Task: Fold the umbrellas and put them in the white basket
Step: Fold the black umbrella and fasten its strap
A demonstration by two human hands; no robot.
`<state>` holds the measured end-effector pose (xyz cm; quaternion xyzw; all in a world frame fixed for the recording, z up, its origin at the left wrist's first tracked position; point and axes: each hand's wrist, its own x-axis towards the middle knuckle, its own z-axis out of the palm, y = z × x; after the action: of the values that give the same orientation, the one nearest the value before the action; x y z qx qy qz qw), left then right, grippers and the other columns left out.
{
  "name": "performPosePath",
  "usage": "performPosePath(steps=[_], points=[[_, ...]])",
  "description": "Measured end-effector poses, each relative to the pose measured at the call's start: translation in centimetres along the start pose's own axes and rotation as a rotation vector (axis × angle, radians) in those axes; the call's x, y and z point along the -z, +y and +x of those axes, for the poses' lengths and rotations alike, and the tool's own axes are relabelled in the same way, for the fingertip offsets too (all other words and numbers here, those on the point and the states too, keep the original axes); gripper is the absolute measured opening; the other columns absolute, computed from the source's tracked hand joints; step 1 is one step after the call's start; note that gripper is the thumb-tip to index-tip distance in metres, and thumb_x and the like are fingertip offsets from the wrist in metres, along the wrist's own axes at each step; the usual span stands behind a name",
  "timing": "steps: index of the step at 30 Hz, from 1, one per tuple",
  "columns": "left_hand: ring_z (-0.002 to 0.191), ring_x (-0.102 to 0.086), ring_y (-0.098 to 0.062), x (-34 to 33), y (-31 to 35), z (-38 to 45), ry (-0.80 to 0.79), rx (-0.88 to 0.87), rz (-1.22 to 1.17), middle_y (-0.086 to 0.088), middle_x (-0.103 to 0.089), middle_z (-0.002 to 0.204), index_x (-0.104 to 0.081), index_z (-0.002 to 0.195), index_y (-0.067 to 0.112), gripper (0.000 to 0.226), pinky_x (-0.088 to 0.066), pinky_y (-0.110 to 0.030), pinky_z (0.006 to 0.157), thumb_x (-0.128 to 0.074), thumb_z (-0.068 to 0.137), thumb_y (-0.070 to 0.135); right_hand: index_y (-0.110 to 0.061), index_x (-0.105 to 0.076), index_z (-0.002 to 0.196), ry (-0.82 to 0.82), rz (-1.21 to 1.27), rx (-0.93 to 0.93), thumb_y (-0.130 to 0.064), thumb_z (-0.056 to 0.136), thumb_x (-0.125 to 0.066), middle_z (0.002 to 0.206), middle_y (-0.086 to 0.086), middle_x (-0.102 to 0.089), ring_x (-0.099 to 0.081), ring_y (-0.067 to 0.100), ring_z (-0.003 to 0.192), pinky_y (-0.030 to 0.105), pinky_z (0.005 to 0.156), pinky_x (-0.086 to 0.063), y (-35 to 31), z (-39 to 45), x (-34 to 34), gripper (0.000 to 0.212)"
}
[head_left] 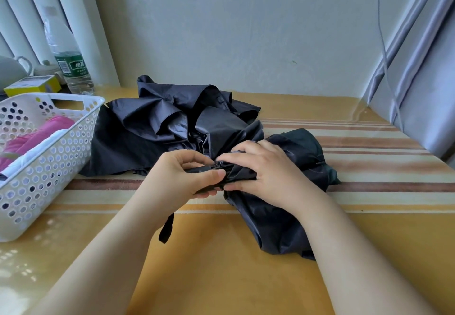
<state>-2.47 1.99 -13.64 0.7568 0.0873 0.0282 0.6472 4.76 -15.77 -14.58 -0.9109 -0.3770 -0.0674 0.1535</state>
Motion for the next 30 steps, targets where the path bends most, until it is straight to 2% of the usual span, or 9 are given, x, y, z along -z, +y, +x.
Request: performPosePath(steps=[4,8,12,14,16,17,22,27,30], points=[[0.068,-0.072,-0.027,-0.2,-0.3,0.1,0.034,-0.032,0.072,-0.011,-0.073,0.074,-0.069,0.082,0.005,0.009,-0.059,-0.029,0.064,-0.075,0.078,0.011,-0.046,-0.053,0.130,0.017,0.037,-0.002,-0.058,0.079,-0.061,0.124,-0.015,-0.052,-0.042,0.016,0.113,0.031,0.100,-0.029,-0.1,-0.1,-0.1,0.054],[0.060,-0.068,-0.026,-0.2,-0.5,0.1,0.035,0.068,-0.052,-0.025,-0.068,0.083,-0.065,0.069,0.003,0.012,-0.054,-0.024,0.053,-0.073,0.079,0.002,-0.050,-0.045,0.133,-0.032,0.005,0.011,-0.063,0.076,-0.063,0.131,-0.021,-0.041,-0.028,0.012,0.125,0.031,0.108,-0.019,-0.3,-0.3,0.1,0.062],[0.057,-0.067,-0.024,-0.3,-0.5,0.2,0.029,0.062,-0.088,-0.023,-0.065,0.076,-0.063,0.070,0.002,0.013,-0.052,-0.022,0.052,-0.074,0.078,0.001,-0.048,-0.035,0.136,-0.085,-0.091,-0.013,-0.067,0.073,-0.063,0.147,-0.022,-0.022,-0.004,0.019,0.142,0.049,0.118,-0.001,-0.3,-0.1,-0.3,0.072],[0.056,-0.067,-0.024,-0.3,-0.4,0.2,0.026,0.047,-0.110,-0.020,-0.066,0.072,-0.063,0.071,0.001,0.014,-0.052,-0.022,0.052,-0.074,0.079,0.005,-0.044,-0.042,0.134,-0.053,-0.112,-0.004,-0.071,0.071,-0.057,0.141,-0.016,-0.040,-0.029,0.024,0.135,0.052,0.116,-0.019,-0.4,0.1,-0.5,0.070],[0.056,-0.067,-0.023,-0.4,-0.3,0.1,0.025,0.025,-0.118,-0.015,-0.068,0.067,-0.062,0.072,-0.002,0.019,-0.052,-0.022,0.053,-0.072,0.082,0.012,-0.034,-0.058,0.124,0.073,-0.077,0.060,-0.070,0.070,-0.050,0.117,-0.008,-0.061,-0.053,0.025,0.108,0.049,0.096,-0.043,-0.1,0.3,-0.9,0.065],[0.057,-0.067,-0.023,-0.5,-0.2,0.1,0.029,0.014,-0.112,-0.013,-0.068,0.064,-0.061,0.073,-0.003,0.024,-0.052,-0.022,0.053,-0.069,0.084,0.016,-0.030,-0.064,0.118,0.135,-0.059,0.093,-0.069,0.070,-0.049,0.106,-0.006,-0.065,-0.057,0.025,0.098,0.047,0.086,-0.048,0.1,0.4,-1.1,0.063],[0.064,-0.071,-0.031,-0.8,-0.1,0.1,0.089,0.021,-0.088,-0.022,-0.069,0.083,-0.061,0.083,-0.005,0.034,-0.058,-0.029,0.056,-0.055,0.096,0.025,-0.026,-0.070,0.101,0.236,-0.070,0.144,-0.066,0.071,-0.046,0.086,-0.006,-0.067,-0.060,0.027,0.079,0.042,0.073,-0.050,0.2,0.8,-1.8,0.056],[0.066,-0.072,-0.030,-0.7,-0.1,0.0,0.091,0.029,-0.042,-0.028,-0.067,0.090,-0.057,0.090,-0.010,0.041,-0.061,-0.034,0.064,-0.055,0.095,0.031,-0.024,-0.070,0.099,0.250,-0.054,0.162,-0.067,0.071,-0.046,0.082,-0.006,-0.067,-0.059,0.028,0.076,0.044,0.069,-0.050,0.3,1.0,-1.7,0.057],[0.070,-0.071,-0.014,-0.2,0.2,-0.4,0.005,-0.016,0.144,-0.005,-0.071,0.084,-0.067,0.092,0.011,0.034,-0.059,-0.028,0.070,-0.075,0.075,0.038,-0.026,-0.069,0.100,0.241,-0.042,0.142,-0.069,0.072,-0.044,0.085,-0.007,-0.066,-0.059,0.027,0.079,0.042,0.070,-0.049,0.2,1.0,-1.6,0.058]])
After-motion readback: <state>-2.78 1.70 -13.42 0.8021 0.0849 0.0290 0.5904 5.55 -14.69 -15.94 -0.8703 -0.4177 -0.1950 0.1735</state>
